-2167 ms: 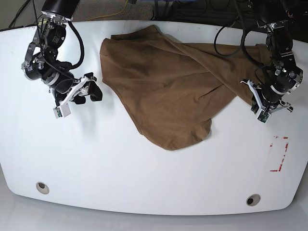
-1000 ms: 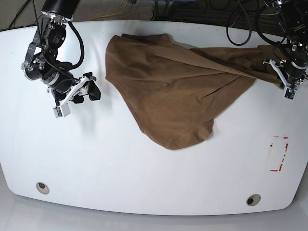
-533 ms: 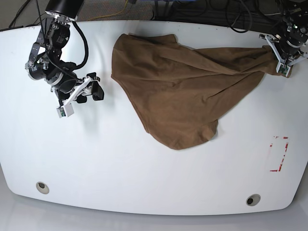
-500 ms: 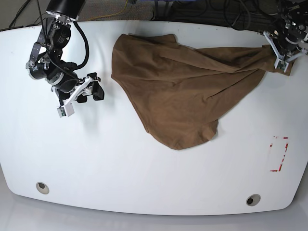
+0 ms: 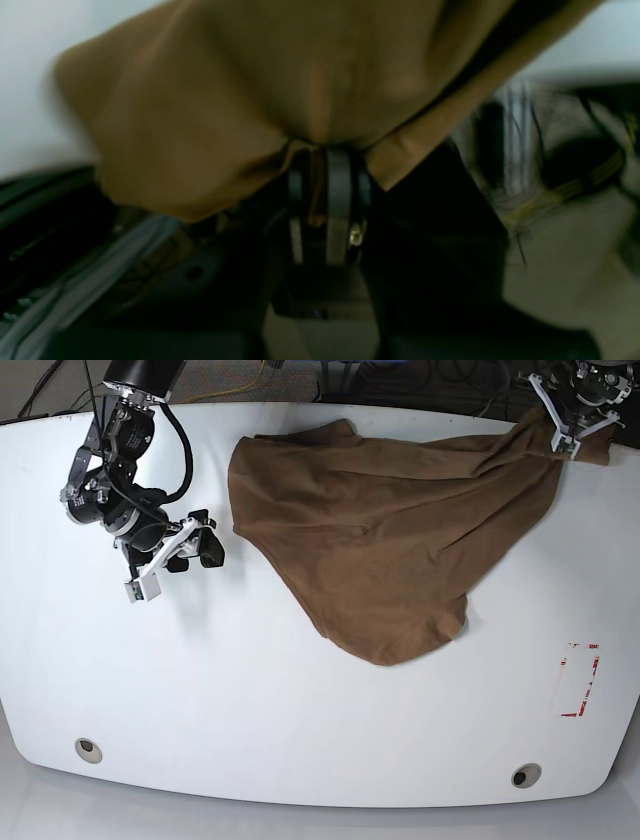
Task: Layout the t-shirt on the table in an organized manner, then fold the t-shirt properly
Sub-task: 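Pull the grasped fabric with the left gripper toward the arm base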
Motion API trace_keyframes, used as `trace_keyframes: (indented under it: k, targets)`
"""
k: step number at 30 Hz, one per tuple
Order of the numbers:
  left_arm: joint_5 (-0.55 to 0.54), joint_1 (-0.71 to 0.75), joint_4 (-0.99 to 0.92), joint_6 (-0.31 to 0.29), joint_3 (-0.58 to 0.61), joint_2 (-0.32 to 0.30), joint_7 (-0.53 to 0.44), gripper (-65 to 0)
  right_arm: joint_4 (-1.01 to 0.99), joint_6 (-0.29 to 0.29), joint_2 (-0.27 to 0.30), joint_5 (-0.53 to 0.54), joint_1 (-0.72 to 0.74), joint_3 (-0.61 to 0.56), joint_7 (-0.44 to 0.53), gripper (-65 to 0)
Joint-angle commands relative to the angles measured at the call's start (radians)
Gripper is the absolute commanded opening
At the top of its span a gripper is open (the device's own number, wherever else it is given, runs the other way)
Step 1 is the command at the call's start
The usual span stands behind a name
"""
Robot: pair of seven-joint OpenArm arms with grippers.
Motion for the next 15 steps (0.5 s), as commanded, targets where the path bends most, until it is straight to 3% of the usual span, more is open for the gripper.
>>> trace_keyframes:
  k: [1, 10, 15]
  targets:
    - [-0.005, -0.001, 0.017, 0.003, -0.006, -0.015, -0.014, -62.7, 0.015, 0.003, 0.009, 0.014, 0.015, 0.001, 0.021, -26.2]
    - [-0.003, -0.004, 0.017, 0.003, -0.003, -0.015, -0.014, -61.2, 0.013, 0.003, -0.027, 0.012, 0.064, -0.001, 0.021, -26.1]
    - [0.0, -0.007, 0.017, 0.003, 0.023, -0.019, -0.014, -46.8, -0.091, 0.001, -0.042, 0.012, 0.13, -0.001, 0.021, -22.0]
